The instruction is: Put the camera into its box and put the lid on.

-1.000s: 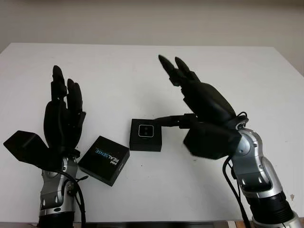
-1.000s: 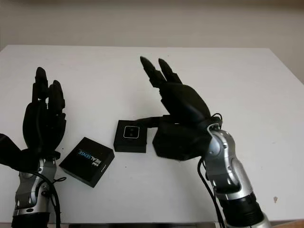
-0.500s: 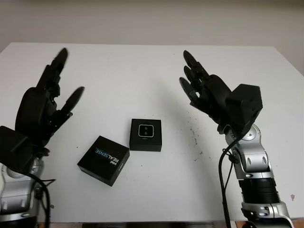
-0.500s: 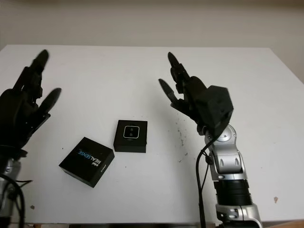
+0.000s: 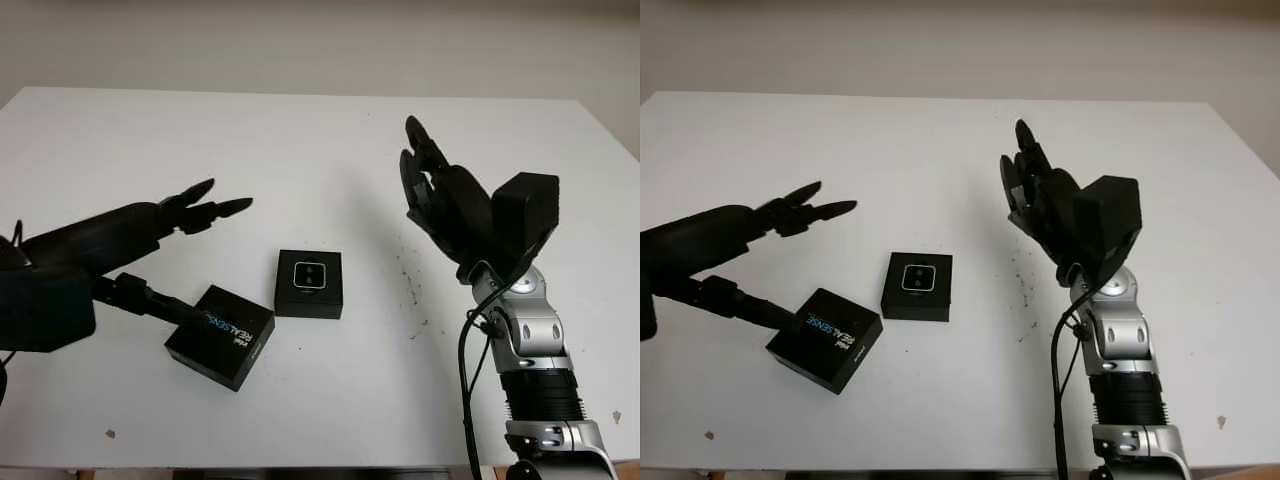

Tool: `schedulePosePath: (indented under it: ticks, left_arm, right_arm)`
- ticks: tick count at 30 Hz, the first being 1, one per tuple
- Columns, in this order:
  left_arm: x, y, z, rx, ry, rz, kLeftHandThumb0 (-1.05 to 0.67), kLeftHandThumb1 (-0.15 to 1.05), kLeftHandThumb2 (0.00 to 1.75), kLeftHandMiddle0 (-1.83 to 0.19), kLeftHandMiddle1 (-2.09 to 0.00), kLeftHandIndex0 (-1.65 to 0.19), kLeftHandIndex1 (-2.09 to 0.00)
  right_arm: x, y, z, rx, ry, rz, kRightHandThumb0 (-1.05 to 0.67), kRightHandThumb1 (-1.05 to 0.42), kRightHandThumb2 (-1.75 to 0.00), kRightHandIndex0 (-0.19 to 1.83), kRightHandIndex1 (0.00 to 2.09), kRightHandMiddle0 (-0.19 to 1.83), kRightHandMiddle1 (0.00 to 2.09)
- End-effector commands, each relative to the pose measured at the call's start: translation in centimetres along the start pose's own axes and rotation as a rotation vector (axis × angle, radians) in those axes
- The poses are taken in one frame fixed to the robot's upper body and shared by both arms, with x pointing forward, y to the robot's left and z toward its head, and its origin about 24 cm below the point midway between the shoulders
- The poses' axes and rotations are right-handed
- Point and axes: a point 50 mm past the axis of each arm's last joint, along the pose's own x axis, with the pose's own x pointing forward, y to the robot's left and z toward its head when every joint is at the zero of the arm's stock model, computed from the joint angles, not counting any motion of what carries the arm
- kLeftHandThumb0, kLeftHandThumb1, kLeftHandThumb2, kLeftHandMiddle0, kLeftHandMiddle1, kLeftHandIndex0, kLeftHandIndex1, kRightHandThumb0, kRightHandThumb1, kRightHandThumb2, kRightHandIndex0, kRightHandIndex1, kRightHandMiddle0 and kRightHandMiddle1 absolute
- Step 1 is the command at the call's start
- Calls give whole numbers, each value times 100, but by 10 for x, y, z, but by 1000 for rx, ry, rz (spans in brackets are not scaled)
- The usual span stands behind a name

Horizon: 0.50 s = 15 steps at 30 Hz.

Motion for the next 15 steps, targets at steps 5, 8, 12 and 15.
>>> schedulePosePath:
  ticks: [5,8,12,15]
  left_arm:
    - [9,-6,7,125,-2,-110,-63,81,4,6,-5,6,-3]
    - [13,-10,9,150,-8,-151,-60,79,4,6,-5,7,-4]
    - [15,-16,11,169,-22,-180,-58,78,4,6,-5,7,-4]
    - [16,-21,10,171,-32,-192,-57,78,5,5,-5,6,-5]
  right_arm:
    - [1,-1,7,0,-18,-28,-63,-105,-73,-17,5,-17,4]
    - [1,-1,6,10,-7,-57,-64,-105,-72,-16,5,-16,5]
    - [1,0,6,22,0,-83,-70,-105,-69,-18,4,-18,4]
    - [1,0,5,28,3,-89,-73,-105,-69,-19,3,-19,2]
